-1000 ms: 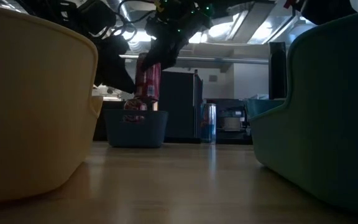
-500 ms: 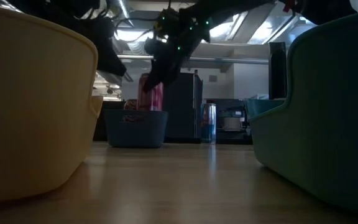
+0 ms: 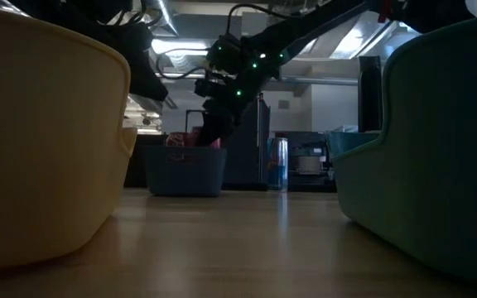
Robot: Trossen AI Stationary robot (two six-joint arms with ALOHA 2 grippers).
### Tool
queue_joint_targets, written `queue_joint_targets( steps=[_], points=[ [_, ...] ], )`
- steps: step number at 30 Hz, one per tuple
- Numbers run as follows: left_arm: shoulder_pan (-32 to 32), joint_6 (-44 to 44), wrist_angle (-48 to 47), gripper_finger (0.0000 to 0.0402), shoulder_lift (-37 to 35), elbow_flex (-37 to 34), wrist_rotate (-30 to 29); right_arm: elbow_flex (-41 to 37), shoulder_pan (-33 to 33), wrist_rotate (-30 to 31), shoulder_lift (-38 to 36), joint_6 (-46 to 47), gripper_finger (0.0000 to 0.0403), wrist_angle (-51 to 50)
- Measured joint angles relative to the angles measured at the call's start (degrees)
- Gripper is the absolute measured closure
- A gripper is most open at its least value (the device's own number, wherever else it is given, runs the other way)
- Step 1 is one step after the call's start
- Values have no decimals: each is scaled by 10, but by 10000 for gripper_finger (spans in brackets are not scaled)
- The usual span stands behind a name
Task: Sort soda cans
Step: Put the red and white soda can into the blue bin
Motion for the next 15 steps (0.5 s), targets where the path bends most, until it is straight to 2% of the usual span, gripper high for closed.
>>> queue_joint_targets(
  steps=[6, 15],
  points=[
    [0, 2, 0, 302, 0, 0, 0, -4, 0, 38, 0, -14, 104, 0],
    [0, 11, 0, 302, 0, 0, 0, -4, 1, 39, 0, -21, 40, 1]
  ],
)
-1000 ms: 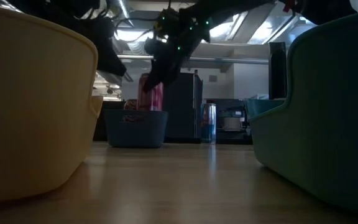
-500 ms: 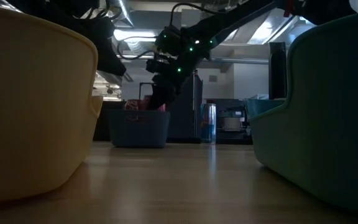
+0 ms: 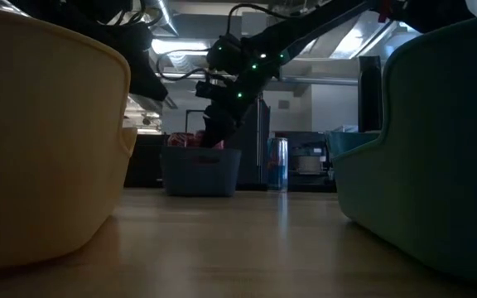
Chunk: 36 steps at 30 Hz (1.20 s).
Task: Sort soda cans
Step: Put the red and white soda can into the blue bin
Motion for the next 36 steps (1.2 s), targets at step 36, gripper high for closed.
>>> queue_joint_targets(
  steps=[36],
  points=[
    [0, 49, -12, 302, -2, 0, 0, 133, 111, -6, -213, 182, 24, -622]
  ],
)
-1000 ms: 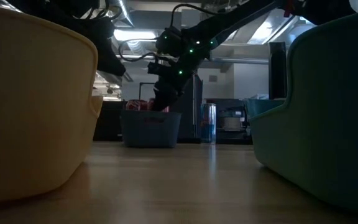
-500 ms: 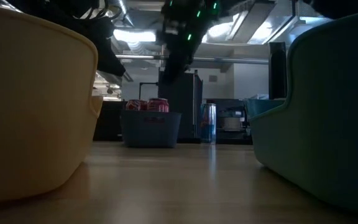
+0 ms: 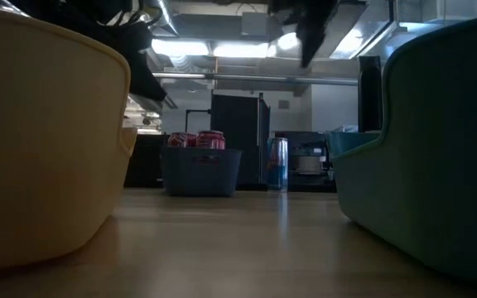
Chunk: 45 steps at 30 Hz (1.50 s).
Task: Sort soda cans
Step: Put the red and white soda can into the blue bin
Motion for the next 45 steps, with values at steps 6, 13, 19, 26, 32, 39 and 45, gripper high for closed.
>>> queue_joint_targets(
  steps=[6, 13, 19, 26, 32, 39, 45],
  points=[
    [0, 18, -5, 302, 0, 0, 0, -31, 32, 40, -56, 101, 24, -16],
    [0, 33, -5, 302, 0, 0, 0, -159, 22, 84, -148, 161, 24, -16],
    [0, 51, -5, 302, 0, 0, -23, -259, -14, 91, -210, 229, 24, -15],
    [0, 40, -4, 302, 0, 0, -31, -363, -17, 55, -287, 373, 24, -15],
    [0, 40, 0, 302, 0, 0, -31, -466, -17, -2, -364, 472, 24, -16],
    [0, 62, 0, 302, 0, 0, -31, -543, -17, -35, -405, 432, 24, -15],
    [0, 97, 2, 302, 0, 0, -31, -569, -17, -71, -405, 364, 24, -16]
  ],
)
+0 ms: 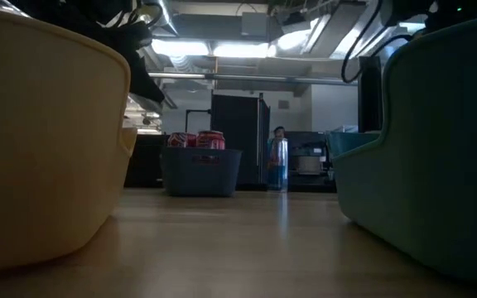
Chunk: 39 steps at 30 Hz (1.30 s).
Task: Sort soda cans
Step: Put the red and white soda can into the blue bin
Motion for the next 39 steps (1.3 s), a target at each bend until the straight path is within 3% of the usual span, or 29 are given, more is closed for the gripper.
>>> queue_joint_targets(
  steps=[20, 29, 39],
  points=[
    [0, 8, 28, 302, 0, 0, 0, -5, 207, -16, 0, 21, 24, 1],
    [0, 4, 27, 302, 0, 0, 0, -80, 241, -45, -49, 50, 24, -2],
    [0, 4, 28, 302, 0, 0, 0, -103, 240, -20, -82, 62, 24, 1]
  ],
)
